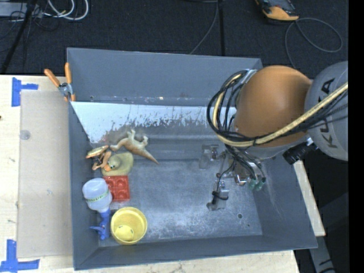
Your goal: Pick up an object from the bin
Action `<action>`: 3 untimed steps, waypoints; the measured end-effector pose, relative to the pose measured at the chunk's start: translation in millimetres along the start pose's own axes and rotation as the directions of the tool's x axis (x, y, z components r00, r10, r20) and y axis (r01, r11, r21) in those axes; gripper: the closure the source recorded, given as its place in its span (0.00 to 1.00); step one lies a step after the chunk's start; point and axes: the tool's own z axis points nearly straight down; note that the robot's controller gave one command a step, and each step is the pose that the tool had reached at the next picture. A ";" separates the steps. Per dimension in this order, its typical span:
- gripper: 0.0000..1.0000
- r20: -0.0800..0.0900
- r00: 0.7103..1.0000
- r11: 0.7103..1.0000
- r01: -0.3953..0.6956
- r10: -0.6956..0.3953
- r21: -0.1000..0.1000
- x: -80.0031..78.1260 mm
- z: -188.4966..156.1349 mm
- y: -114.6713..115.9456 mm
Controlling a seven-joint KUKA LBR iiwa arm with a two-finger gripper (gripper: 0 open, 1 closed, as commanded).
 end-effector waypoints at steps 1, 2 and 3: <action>0.00 0.008 1.000 1.000 -0.001 0.001 0.000 -1.4 -4.2 -0.2; 0.00 0.012 1.000 1.000 0.000 0.000 -0.001 -1.2 -1.9 0.5; 0.00 0.007 0.987 0.987 0.163 -0.163 0.000 16.2 46.8 -1.6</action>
Offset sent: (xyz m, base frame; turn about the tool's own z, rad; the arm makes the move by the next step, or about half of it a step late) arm -0.0262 0.0304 -0.0941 -0.0366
